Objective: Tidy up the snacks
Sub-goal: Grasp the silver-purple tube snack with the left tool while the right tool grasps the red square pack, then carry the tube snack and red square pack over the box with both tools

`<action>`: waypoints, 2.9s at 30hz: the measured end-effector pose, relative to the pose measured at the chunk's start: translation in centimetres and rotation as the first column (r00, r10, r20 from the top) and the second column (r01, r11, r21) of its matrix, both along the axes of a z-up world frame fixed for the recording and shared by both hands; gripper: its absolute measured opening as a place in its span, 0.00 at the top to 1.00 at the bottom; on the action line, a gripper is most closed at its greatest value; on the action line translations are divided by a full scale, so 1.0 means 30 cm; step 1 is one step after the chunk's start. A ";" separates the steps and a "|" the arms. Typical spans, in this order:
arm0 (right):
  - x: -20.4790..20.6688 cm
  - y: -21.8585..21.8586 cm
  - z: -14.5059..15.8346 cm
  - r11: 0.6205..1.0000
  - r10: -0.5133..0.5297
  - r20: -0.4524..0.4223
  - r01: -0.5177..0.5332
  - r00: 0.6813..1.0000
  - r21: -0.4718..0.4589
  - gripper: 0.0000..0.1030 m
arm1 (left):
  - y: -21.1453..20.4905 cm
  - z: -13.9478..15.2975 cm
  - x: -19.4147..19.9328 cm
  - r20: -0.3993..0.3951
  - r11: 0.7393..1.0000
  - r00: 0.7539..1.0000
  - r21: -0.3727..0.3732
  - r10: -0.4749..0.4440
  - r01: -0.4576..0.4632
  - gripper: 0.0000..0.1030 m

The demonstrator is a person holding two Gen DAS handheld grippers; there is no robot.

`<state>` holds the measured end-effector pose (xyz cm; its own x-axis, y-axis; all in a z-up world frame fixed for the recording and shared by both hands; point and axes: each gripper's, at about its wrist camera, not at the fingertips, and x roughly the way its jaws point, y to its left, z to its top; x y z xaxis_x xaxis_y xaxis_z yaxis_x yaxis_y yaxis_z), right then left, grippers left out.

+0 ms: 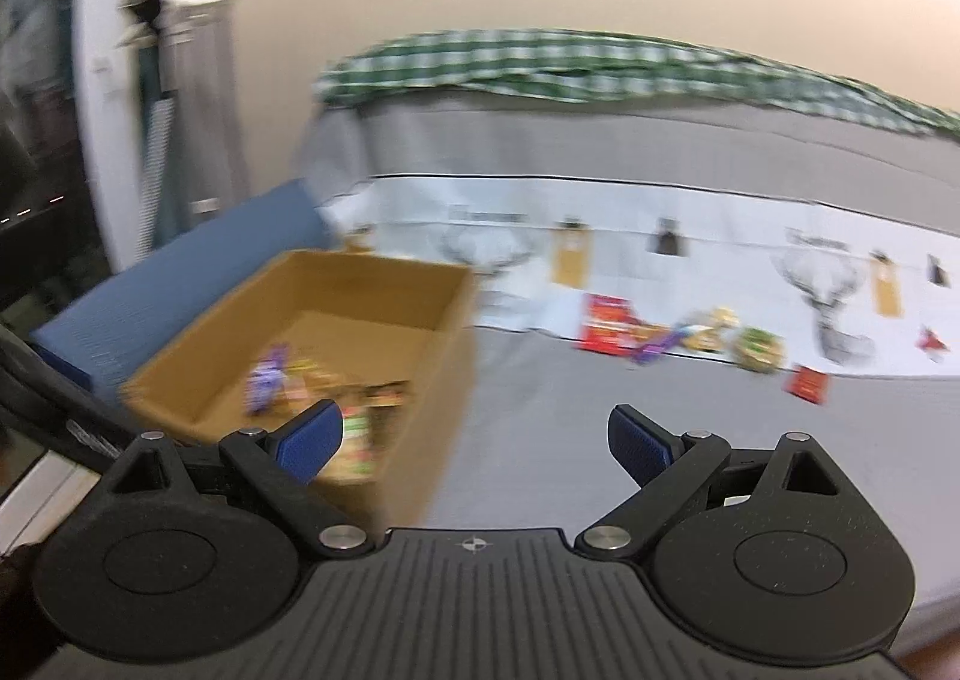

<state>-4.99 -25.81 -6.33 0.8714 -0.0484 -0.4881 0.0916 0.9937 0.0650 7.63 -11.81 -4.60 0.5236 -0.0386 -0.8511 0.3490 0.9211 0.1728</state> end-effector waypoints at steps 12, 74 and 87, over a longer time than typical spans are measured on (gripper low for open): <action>0.204 -0.707 -0.236 0.918 -0.387 -0.100 0.393 0.917 0.052 0.07 | -0.789 -0.197 0.532 -0.053 0.974 0.973 0.006 -0.224 0.225 0.00; 0.026 -0.339 -0.049 0.970 -0.171 0.052 0.159 0.984 0.184 0.56 | -0.062 0.018 0.052 -0.038 0.993 0.997 -0.099 -0.072 0.068 0.83; -0.161 0.141 0.067 0.986 0.159 0.064 -0.162 0.985 0.043 0.56 | 0.234 0.038 -0.259 0.015 0.988 1.000 -0.154 -0.008 0.010 0.83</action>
